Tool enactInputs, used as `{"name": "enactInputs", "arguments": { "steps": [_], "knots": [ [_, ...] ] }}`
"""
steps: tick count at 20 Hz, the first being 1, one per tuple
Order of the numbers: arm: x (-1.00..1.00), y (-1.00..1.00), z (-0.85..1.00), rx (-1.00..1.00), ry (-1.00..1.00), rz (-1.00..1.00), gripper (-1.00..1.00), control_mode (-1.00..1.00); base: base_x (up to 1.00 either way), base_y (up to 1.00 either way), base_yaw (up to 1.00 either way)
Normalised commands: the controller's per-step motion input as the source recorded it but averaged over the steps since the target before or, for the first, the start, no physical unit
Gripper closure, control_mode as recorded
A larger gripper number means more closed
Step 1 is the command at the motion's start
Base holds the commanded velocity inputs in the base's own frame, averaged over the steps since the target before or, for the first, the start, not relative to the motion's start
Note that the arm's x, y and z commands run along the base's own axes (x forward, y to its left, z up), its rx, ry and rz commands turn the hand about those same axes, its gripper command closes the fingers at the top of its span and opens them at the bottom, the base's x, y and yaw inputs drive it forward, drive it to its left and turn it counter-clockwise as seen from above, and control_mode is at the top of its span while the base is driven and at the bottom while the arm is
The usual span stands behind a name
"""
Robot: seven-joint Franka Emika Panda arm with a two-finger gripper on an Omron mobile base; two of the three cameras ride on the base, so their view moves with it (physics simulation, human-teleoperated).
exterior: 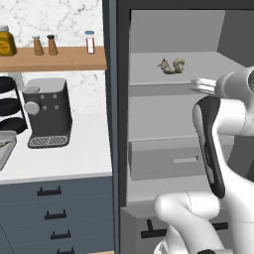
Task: Place one mushroom and one fish in each tupperware on the nearby counter, to pack two identical lunches.
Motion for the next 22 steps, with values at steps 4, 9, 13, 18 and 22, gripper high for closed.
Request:
{"name": "enactInputs", "arguments": {
  "steps": [4, 9, 13, 18, 22],
  "knots": [
    [0.07, -0.11, 0.31, -0.07, 0.07, 0.03, -1.0, -1.0, 0.0, 0.0, 0.0],
    [0.43, 0.04, 0.01, 0.14, -0.03, 0.39, -1.0, -1.0, 0.0, 0.0, 0.0],
    [0.86, 0.61, 0.0, 0.01, 0.01, 0.2, -1.0, -1.0, 0.0, 0.0, 0.0],
    [0.95, 0.59, 0.0, -0.05, 0.02, 0.01, -1.0, -1.0, 0.0, 0.0, 0.0],
    [1.0, 0.09, -0.01, -0.03, 0.0, -0.03, -1.0, -1.0, 0.0, 0.0, 0.0]
  ]
}}
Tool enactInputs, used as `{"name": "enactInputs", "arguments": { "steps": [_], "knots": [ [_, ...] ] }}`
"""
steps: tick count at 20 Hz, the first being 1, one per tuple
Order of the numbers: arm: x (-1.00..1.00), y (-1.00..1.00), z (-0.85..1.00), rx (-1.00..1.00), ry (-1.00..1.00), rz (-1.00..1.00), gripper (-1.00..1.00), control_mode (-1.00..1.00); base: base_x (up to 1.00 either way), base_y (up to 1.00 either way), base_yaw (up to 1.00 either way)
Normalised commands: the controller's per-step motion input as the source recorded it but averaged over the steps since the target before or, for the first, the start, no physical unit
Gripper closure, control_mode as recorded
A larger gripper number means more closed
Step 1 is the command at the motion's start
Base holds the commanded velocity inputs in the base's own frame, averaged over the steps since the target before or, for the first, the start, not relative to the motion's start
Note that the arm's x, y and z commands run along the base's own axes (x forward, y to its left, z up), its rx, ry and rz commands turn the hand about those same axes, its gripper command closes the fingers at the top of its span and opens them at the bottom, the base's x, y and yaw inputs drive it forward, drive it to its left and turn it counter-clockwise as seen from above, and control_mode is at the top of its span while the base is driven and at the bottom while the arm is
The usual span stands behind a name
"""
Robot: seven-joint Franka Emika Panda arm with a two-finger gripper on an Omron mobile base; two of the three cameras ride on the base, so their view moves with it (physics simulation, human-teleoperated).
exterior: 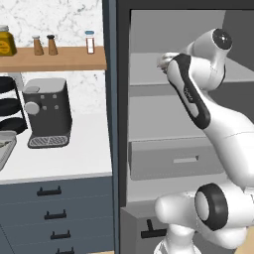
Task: Place one mushroom and one fish in each tupperware on the nearby counter, to pack two identical lunches.
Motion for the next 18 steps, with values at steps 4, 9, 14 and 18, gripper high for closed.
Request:
{"name": "enactInputs", "arguments": {
  "steps": [4, 9, 14, 18],
  "knots": [
    [0.8, -0.09, -0.12, -0.05, 0.01, -0.06, -1.0, -1.0, 0.0, 0.0, 0.0],
    [0.47, -0.25, -0.3, -0.09, 0.07, -0.02, -1.0, -1.0, 0.0, 0.0, 0.0],
    [0.22, -0.15, -0.24, -0.08, 0.12, -0.02, -1.0, -1.0, 0.0, 0.0, 0.0],
    [0.24, 0.0, -0.13, -0.01, 0.04, -0.01, -1.0, -1.0, 0.0, 0.0, 0.0]
  ]
}}
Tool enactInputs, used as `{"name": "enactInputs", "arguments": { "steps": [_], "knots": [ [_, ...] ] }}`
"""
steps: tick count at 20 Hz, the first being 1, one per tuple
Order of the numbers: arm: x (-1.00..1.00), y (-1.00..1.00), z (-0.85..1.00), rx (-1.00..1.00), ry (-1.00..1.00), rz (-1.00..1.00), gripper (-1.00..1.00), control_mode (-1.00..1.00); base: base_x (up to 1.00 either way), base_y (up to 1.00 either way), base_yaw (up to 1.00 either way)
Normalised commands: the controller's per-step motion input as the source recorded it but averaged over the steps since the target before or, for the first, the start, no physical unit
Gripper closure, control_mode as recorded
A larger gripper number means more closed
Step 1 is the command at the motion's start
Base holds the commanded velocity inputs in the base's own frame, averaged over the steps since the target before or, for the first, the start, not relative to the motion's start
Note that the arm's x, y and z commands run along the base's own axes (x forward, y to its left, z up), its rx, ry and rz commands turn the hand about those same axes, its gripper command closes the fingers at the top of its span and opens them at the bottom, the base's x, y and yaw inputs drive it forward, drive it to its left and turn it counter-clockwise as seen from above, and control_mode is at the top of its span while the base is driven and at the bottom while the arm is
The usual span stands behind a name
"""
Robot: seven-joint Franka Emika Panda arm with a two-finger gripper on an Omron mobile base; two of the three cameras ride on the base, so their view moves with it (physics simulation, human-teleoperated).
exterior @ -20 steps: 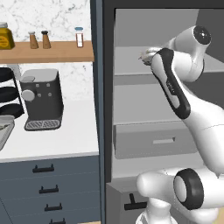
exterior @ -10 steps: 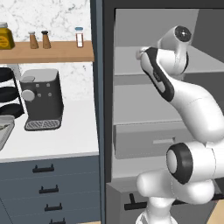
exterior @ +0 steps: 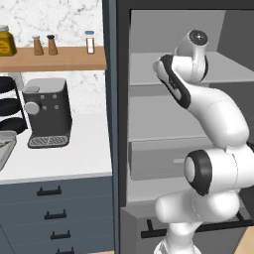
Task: Place one mushroom and one fish in each tupperware on the nearby counter, to pack two identical lunches.
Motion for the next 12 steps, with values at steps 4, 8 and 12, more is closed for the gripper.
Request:
{"name": "enactInputs", "arguments": {
  "steps": [4, 8, 12],
  "knots": [
    [0.23, 0.0, -0.13, 0.0, 0.07, -0.04, -1.0, -1.0, 0.0, 0.0, 0.0],
    [0.32, 0.02, 0.0, 0.03, 0.03, -0.06, -1.0, -1.0, 0.0, 0.0, 0.0],
    [0.12, -0.01, -0.05, 0.06, 0.0, -0.02, -1.0, -1.0, 0.0, 0.0, 0.0]
  ]
}}
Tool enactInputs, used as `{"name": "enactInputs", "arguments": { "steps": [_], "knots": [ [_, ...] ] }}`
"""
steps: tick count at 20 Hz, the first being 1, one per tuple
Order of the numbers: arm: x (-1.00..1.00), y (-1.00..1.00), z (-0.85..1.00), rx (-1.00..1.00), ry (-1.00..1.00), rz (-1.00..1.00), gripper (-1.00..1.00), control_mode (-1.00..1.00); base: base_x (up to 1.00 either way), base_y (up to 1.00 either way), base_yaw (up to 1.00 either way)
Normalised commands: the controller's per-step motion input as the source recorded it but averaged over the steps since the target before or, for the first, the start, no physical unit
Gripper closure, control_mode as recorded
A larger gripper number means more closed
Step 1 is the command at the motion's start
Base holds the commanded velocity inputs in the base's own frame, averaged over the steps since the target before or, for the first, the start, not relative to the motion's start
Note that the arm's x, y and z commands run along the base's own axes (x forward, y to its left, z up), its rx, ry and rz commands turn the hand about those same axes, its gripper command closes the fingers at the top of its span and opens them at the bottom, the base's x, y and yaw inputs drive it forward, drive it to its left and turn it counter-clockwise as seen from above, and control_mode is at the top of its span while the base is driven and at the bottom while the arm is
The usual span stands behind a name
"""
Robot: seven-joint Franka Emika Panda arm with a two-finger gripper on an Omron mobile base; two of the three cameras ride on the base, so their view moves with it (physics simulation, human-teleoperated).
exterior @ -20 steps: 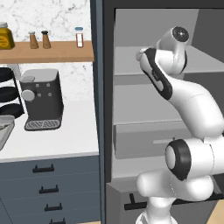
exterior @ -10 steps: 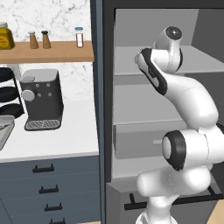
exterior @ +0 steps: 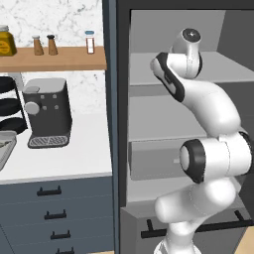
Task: Place one mushroom and one fish in each tupperware on the nearby counter, to pack two identical lunches.
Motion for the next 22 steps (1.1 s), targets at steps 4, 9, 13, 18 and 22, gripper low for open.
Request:
{"name": "enactInputs", "arguments": {
  "steps": [4, 9, 13, 18, 22],
  "knots": [
    [0.28, 0.0, -0.11, 0.09, 0.0, -0.01, -1.0, -1.0, 0.0, 0.0, 0.0],
    [0.1, 0.0, -0.81, 0.02, 0.0, 0.0, 1.0, -1.0, 0.0, 0.0, 0.0],
    [0.16, 0.0, -0.2, 0.03, -0.05, 0.0, 1.0, -1.0, 0.0, 0.0, 0.0],
    [0.03, 0.0, 0.0, 0.0, 0.0, 0.0, 1.0, -1.0, 0.0, 0.0, 0.0],
    [-0.88, -0.59, 0.15, 0.37, -0.22, -0.07, 1.0, -1.0, 0.0, 0.0, 0.0]
  ]
}}
